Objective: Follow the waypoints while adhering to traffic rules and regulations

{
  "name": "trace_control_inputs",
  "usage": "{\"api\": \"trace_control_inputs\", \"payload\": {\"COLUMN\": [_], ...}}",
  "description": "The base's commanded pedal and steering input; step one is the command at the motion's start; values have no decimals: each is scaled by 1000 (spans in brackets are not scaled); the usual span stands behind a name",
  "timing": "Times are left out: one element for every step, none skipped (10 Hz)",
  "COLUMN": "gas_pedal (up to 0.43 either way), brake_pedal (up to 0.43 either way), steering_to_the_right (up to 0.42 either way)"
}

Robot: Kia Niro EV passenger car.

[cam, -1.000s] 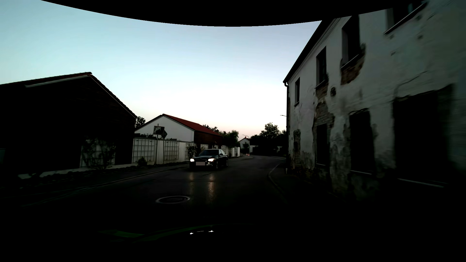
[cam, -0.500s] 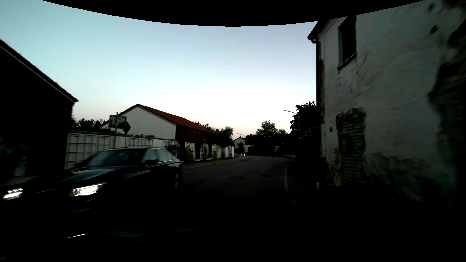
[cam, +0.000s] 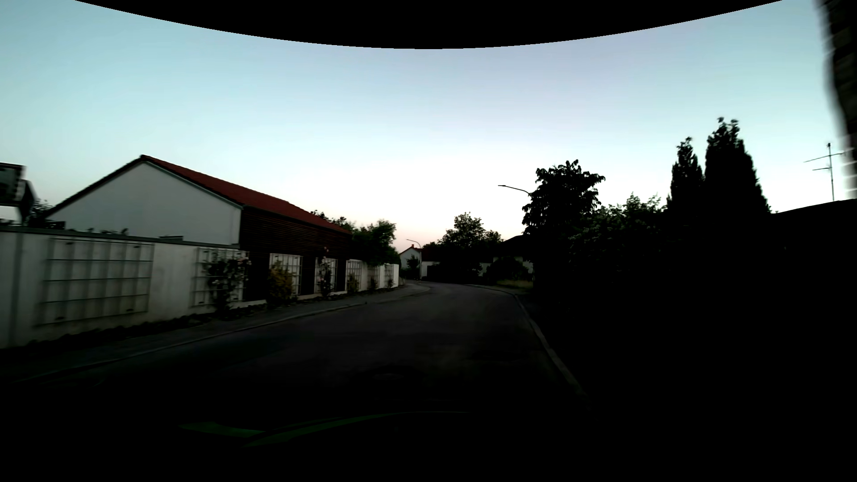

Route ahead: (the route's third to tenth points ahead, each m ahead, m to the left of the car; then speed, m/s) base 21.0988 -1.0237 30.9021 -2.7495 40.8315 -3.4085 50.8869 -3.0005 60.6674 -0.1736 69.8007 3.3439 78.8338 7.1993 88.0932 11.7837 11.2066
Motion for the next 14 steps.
{"api": "trace_control_inputs", "payload": {"gas_pedal": [67,67,67,67,67,67,67,67,59,59,59,47,47,47], "brake_pedal": [0,0,0,0,0,0,0,0,0,0,0,0,0,0], "steering_to_the_right": [84,85,84,81,76,73,68,60,48,36,25,18,9,6]}}
